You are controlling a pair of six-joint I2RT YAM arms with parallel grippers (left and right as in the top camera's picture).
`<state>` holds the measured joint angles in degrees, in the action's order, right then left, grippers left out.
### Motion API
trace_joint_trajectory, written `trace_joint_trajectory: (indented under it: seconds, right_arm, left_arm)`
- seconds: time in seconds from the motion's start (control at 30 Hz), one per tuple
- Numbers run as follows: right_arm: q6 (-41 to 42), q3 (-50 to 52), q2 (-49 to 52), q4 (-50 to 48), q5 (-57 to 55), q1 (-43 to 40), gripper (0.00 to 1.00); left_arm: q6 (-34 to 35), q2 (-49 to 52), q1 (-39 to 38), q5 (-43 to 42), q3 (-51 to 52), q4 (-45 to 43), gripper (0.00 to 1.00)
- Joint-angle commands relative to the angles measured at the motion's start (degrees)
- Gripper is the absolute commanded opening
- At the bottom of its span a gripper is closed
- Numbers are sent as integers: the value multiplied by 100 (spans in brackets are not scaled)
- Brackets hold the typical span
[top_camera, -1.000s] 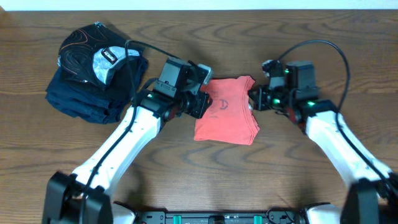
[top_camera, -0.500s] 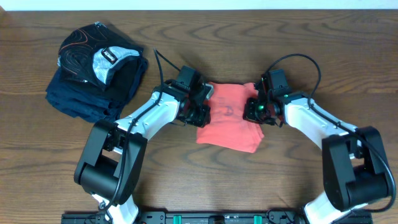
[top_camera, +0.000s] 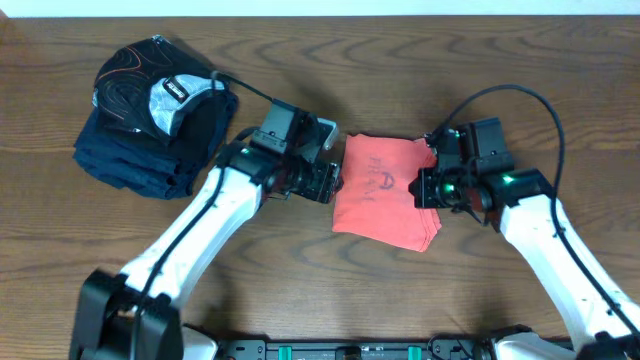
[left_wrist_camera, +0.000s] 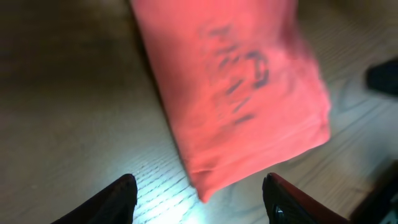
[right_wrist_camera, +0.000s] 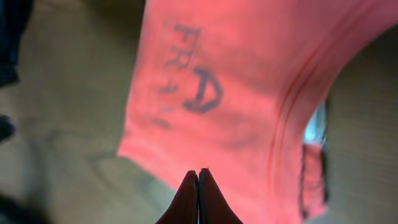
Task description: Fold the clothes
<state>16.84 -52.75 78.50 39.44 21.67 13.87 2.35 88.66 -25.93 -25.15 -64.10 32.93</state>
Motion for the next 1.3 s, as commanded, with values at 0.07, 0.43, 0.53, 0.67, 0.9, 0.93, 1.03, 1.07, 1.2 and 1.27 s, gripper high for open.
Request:
trace_joint_trajectory:
  seconds: [0.07,0.43,0.53,0.67,0.9,0.93,1.03,1.07,1.2,1.27]
  right_arm:
    - [1637,382,267,48,-575,258,1]
    - [2861,1095,1300,-374,-2522,-540,1]
    - [2846,1093,1325,-968,-2911,-1062,1]
    - [1895,1086,1325,-2638,-2629,-1591,0]
    - [319,553,935,-3265,-684,-1836,4]
    - [297,463,796,-3069,-341,-1834,6]
    - [225,369,422,-2618,785,-1790,9]
    - [286,369,321,-2400,1043,-1753,9]
    - [654,378,229,-1252,988,-1572,3]
    - [861,407,297,-820,745,-1471,1]
  left_arm:
    - [-7,-31,26,31,9,-42,67]
    - [267,-33,26,26,9,39,67]
    - [264,-33,26,28,9,22,67]
    - [264,-31,26,28,9,-24,69]
    - [251,37,24,33,11,-179,79]
    - [184,94,24,31,11,-212,79]
    - [-17,376,24,31,11,-350,79]
    - [-44,533,24,31,11,-463,79]
    - [-37,1235,24,-2,11,-1255,79]
    - [-22,1576,24,-214,11,-1720,79]
